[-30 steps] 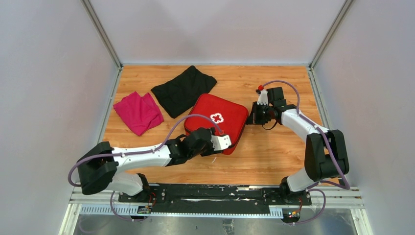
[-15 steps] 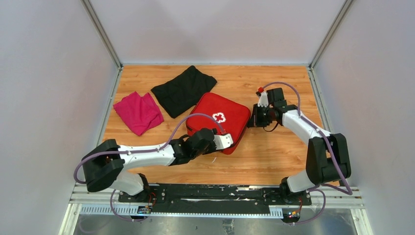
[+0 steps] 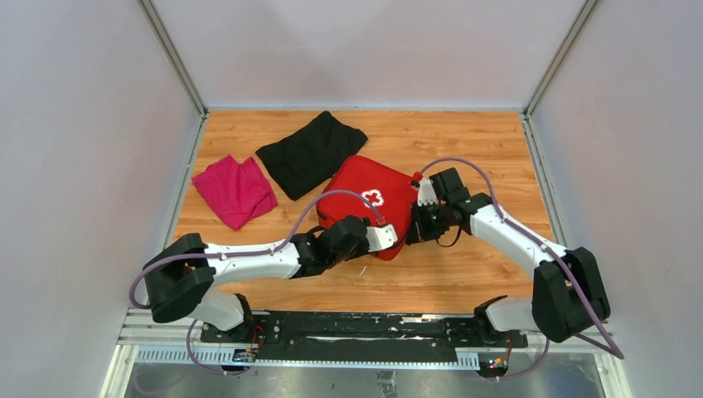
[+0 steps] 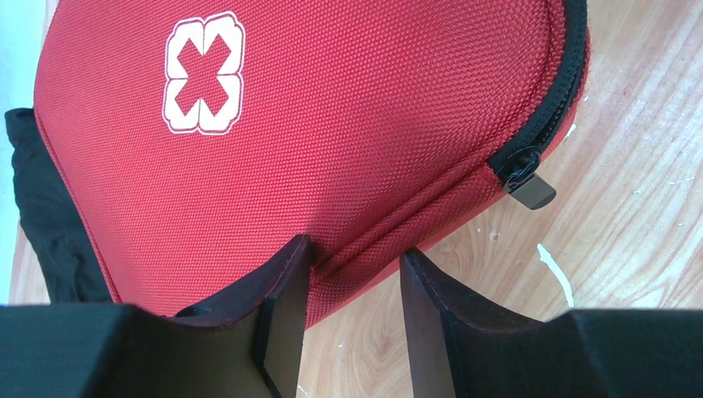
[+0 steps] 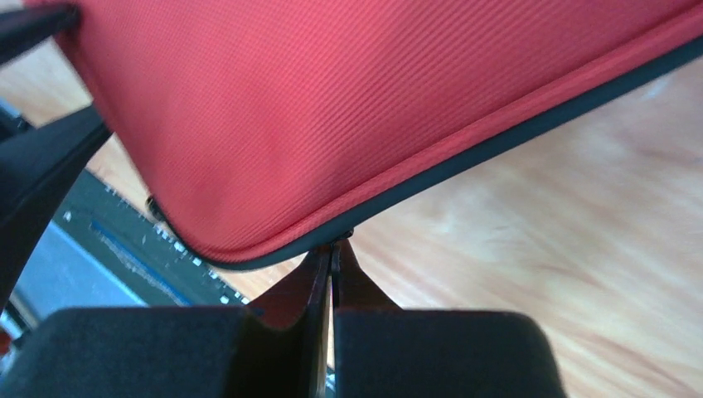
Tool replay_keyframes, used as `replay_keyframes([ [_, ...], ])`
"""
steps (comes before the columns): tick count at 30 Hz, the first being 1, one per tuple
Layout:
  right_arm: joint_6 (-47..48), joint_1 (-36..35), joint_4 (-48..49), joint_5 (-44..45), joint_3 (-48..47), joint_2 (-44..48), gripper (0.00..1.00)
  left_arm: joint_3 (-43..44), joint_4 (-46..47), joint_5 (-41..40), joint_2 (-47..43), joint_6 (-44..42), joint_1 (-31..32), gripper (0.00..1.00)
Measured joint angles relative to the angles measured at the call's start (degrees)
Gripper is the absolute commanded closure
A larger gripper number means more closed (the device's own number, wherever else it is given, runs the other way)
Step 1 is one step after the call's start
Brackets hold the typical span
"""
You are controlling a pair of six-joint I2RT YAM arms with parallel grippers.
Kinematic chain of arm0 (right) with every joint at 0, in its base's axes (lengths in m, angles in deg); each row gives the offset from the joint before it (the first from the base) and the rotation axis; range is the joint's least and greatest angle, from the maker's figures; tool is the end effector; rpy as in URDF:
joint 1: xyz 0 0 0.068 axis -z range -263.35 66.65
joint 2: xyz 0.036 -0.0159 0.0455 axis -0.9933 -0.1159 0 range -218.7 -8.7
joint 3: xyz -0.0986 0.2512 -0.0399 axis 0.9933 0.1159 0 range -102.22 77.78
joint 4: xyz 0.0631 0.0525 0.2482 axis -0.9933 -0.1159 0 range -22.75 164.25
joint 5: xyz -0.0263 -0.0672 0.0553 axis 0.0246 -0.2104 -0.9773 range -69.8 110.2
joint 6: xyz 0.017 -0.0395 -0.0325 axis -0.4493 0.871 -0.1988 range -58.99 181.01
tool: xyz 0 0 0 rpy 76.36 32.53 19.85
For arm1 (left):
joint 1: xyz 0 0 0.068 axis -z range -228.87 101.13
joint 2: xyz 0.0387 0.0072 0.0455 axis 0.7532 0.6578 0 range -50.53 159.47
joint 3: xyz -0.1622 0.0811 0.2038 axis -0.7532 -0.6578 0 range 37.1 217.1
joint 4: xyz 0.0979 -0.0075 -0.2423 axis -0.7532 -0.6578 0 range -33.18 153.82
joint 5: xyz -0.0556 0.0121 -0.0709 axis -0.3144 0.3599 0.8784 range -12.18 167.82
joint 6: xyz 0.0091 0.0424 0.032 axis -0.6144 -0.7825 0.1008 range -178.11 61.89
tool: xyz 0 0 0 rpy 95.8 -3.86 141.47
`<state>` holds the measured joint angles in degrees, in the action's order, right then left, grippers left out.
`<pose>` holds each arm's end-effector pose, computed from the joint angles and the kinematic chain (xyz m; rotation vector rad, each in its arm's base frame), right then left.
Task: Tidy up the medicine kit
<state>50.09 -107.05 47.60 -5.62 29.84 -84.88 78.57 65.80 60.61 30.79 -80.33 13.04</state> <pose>0.2338 0.1195 0.2201 -0.4722 2.5371 0.8056 0.1467 -0.2526 0.1972 1.3478 1.7360 -0.0520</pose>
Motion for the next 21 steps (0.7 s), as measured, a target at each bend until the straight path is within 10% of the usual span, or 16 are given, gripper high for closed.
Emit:
replay_keyframes([
  [21, -24.33, -16.85, 17.16, 2.32, 12.28, 8.46, 1.0, 1.36, -1.25, 0.11, 1.03, 0.39, 0.0, 0.59],
])
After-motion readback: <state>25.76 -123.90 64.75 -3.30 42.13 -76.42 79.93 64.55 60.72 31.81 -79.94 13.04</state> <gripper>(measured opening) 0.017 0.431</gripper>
